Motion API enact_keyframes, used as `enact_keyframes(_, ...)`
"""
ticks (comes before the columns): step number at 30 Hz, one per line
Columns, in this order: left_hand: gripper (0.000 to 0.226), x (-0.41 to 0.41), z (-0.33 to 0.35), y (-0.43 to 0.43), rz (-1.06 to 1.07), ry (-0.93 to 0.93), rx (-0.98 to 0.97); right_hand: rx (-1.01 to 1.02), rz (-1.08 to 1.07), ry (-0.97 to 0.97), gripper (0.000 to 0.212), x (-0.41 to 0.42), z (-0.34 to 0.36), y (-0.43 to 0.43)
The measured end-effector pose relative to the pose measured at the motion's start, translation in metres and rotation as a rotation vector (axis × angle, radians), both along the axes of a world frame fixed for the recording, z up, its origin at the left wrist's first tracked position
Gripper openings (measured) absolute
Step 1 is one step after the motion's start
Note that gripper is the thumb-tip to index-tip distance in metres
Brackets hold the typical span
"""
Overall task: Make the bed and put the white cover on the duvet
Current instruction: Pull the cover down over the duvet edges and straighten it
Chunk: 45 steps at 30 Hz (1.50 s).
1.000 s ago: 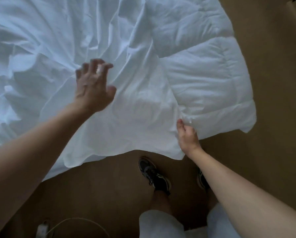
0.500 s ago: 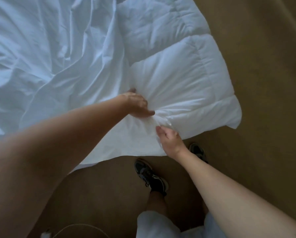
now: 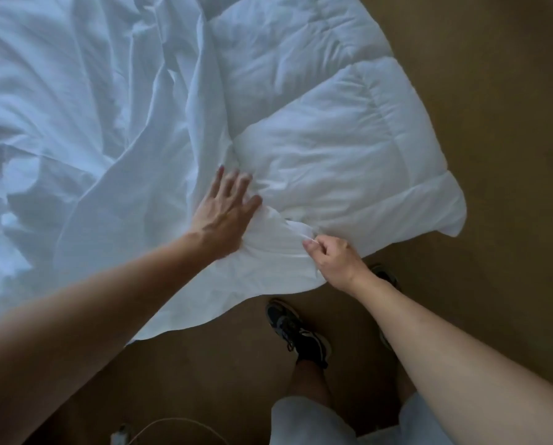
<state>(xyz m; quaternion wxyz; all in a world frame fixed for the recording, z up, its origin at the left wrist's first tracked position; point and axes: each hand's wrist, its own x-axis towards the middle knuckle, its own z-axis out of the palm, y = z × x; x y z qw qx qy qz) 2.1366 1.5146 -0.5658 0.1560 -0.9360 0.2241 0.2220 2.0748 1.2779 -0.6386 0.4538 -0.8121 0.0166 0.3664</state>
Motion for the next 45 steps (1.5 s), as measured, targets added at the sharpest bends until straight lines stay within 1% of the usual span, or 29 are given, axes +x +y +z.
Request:
enact_keyframes(2, 0.065, -0.032, -0.004, 0.024, 0.041, -0.259, -0.285, 0.002, -0.100, 0.016, 0.046, -0.003, -0.002, 0.003)
enact_keyframes(3, 0.066, -0.049, -0.002, 0.034, 0.083, -0.291, -0.322, 0.007, -0.159, 0.029, 0.045, -0.004, -0.003, 0.006)
enact_keyframes(4, 0.075, -0.063, -0.003, 0.044, 0.120, -0.259, -0.287, 0.022, -0.226, 0.041, 0.046, -0.006, -0.003, 0.009)
enact_keyframes(6, 0.092, -0.077, -0.010, 0.053, 0.186, -0.148, -0.140, 0.065, -0.353, 0.069, 0.046, -0.010, -0.004, 0.017)
enact_keyframes(7, 0.090, -0.079, -0.016, 0.052, 0.217, -0.131, -0.103, 0.085, -0.401, 0.078, 0.045, -0.014, -0.001, 0.021)
enact_keyframes(9, 0.066, -0.071, -0.026, 0.047, 0.267, -0.151, -0.080, 0.125, -0.448, 0.097, 0.046, -0.022, 0.001, 0.028)
enact_keyframes(10, 0.058, -0.065, -0.028, 0.044, 0.288, -0.159, -0.078, 0.144, -0.455, 0.114, 0.049, -0.026, 0.001, 0.031)
enact_keyframes(13, 0.052, -0.049, -0.025, 0.043, 0.288, -0.106, -0.096, 0.211, -0.516, 0.164, 0.076, -0.037, -0.002, 0.034)
enact_keyframes(15, 0.040, -0.051, -0.013, 0.050, 0.218, -0.099, -0.136, 0.210, -0.541, 0.156, 0.085, -0.039, -0.003, 0.035)
enact_keyframes(18, 0.029, -0.065, 0.011, 0.075, 0.140, -0.118, -0.148, 0.169, -0.488, 0.031, 0.065, -0.042, 0.002, 0.036)
enact_keyframes(21, 0.030, -0.075, 0.040, 0.094, 0.078, -0.141, -0.128, 0.138, -0.357, -0.107, 0.062, -0.041, 0.015, 0.030)
enact_keyframes(23, 0.028, -0.073, 0.047, 0.091, 0.142, -0.101, -0.114, 0.139, -0.316, -0.138, 0.058, -0.035, 0.024, 0.022)
enact_keyframes(25, 0.034, -0.073, 0.043, 0.084, 0.241, -0.009, -0.106, 0.135, -0.326, -0.096, 0.053, -0.030, 0.028, 0.010)
enact_keyframes(27, 0.046, -0.077, 0.038, 0.079, 0.261, 0.056, -0.073, 0.169, -0.365, -0.020, 0.043, -0.032, 0.032, 0.000)
enact_keyframes(28, 0.048, -0.080, 0.036, 0.074, 0.269, 0.052, -0.076, 0.209, -0.364, 0.028, 0.035, -0.036, 0.031, -0.001)
enact_keyframes(30, 0.042, -0.084, 0.037, 0.054, 0.264, -0.032, -0.170, 0.249, -0.314, 0.102, 0.024, -0.050, 0.029, 0.007)
enact_keyframes(31, 0.035, -0.087, 0.039, 0.038, 0.243, -0.089, -0.244, 0.243, -0.285, 0.125, 0.024, -0.057, 0.027, 0.011)
enact_keyframes(33, 0.022, -0.097, 0.044, 0.003, 0.168, -0.123, -0.388, 0.240, -0.313, 0.174, 0.040, -0.059, 0.020, 0.005)
enact_keyframes(34, 0.018, -0.104, 0.044, -0.012, 0.135, -0.077, -0.428, 0.249, -0.401, 0.192, 0.049, -0.051, 0.015, -0.009)
enact_keyframes(35, 0.017, -0.112, 0.041, -0.024, 0.120, -0.003, -0.434, 0.269, -0.528, 0.207, 0.049, -0.039, 0.008, -0.027)
enact_keyframes(36, 0.020, -0.119, 0.037, -0.034, 0.125, 0.087, -0.400, 0.299, -0.656, 0.219, 0.041, -0.024, 0.005, -0.047)
enact_keyframes(37, 0.023, -0.125, 0.031, -0.043, 0.163, 0.182, -0.347, 0.306, -0.729, 0.230, 0.032, -0.012, 0.001, -0.064)
enact_keyframes(38, 0.025, -0.129, 0.026, -0.051, 0.218, 0.271, -0.297, 0.292, -0.729, 0.230, 0.028, -0.003, -0.001, -0.074)
enact_keyframes(39, 0.024, -0.133, 0.019, -0.060, 0.271, 0.356, -0.252, 0.266, -0.658, 0.225, 0.026, 0.001, 0.000, -0.075)
enact_keyframes(41, 0.022, -0.139, 0.004, -0.083, 0.336, 0.494, -0.224, 0.211, -0.413, 0.237, 0.023, -0.004, 0.001, -0.065)
enact_keyframes(42, 0.025, -0.140, -0.003, -0.097, 0.360, 0.549, -0.241, 0.213, -0.339, 0.258, 0.021, -0.009, -0.001, -0.063)
enact_keyframes(43, 0.029, -0.142, -0.010, -0.110, 0.388, 0.587, -0.272, 0.226, -0.325, 0.274, 0.021, -0.011, -0.003, -0.063)
enact_keyframes(44, 0.034, -0.142, -0.016, -0.123, 0.437, 0.588, -0.331, 0.250, -0.363, 0.288, 0.024, -0.010, -0.002, -0.069)
enact_keyframes(45, 0.035, -0.136, -0.019, -0.135, 0.525, 0.545, -0.417, 0.288, -0.415, 0.314, 0.029, -0.007, -0.004, -0.076)
